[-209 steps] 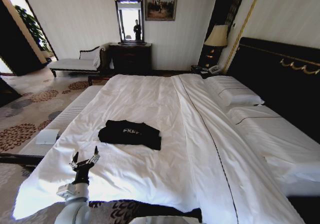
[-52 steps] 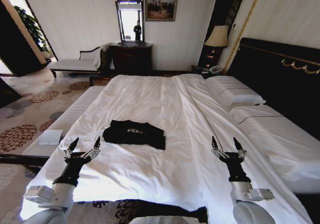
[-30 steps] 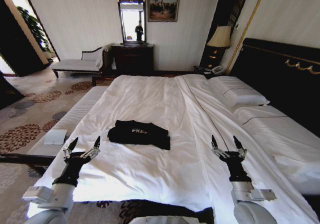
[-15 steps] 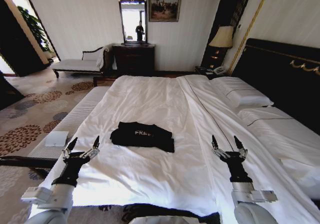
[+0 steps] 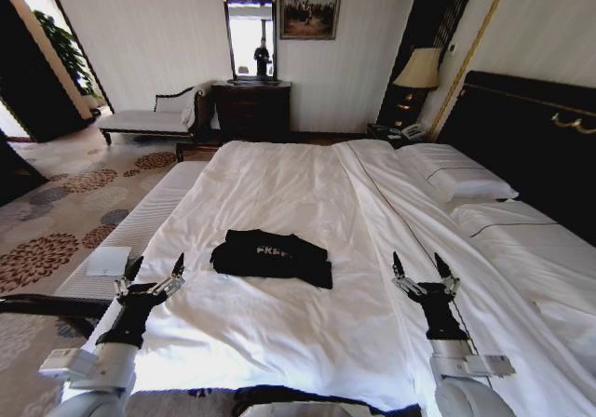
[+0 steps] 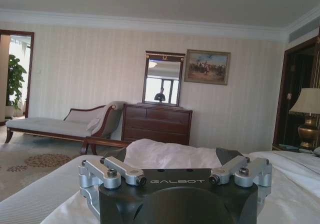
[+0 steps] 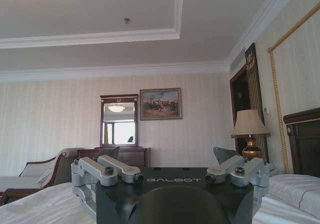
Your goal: Fold the clothes on the bed.
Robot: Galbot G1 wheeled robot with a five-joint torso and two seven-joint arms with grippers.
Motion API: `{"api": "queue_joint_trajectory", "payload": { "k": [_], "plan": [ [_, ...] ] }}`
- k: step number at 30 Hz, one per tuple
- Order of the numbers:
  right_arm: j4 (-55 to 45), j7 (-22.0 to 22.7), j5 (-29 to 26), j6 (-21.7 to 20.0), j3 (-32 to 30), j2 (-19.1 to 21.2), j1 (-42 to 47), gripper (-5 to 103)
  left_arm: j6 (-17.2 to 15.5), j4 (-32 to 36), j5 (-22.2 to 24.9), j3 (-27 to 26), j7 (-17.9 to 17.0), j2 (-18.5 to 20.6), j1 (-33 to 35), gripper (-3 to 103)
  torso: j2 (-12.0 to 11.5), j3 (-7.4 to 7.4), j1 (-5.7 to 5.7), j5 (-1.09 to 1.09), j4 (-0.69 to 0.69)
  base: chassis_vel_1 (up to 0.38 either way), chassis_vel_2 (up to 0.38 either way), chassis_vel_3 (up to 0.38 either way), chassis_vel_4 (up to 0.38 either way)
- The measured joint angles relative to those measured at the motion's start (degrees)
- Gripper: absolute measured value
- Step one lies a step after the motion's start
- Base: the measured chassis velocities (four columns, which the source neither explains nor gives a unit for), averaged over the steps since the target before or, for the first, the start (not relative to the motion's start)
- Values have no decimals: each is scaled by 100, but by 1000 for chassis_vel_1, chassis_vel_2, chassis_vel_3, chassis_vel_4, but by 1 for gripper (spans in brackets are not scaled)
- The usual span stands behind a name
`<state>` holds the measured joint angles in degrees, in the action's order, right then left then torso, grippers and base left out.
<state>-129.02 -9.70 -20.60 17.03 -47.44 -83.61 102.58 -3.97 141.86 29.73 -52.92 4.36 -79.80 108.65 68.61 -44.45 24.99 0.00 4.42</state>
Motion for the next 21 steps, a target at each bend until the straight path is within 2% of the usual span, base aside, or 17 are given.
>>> {"api": "queue_joint_trajectory", "payload": {
  "k": [17,21],
  "plan": [
    [101,43,-122,280,49,2,-115,100,1,-248,-2,-31,-139,100,-72,100,0,0,0,-1,0,22,15,-20,-21],
    [217,30,-86,355,65,14,-140,100,-45,-507,-190,5,-232,117,-120,100,0,0,0,1,0,0,0,0,0]
  ]
}}
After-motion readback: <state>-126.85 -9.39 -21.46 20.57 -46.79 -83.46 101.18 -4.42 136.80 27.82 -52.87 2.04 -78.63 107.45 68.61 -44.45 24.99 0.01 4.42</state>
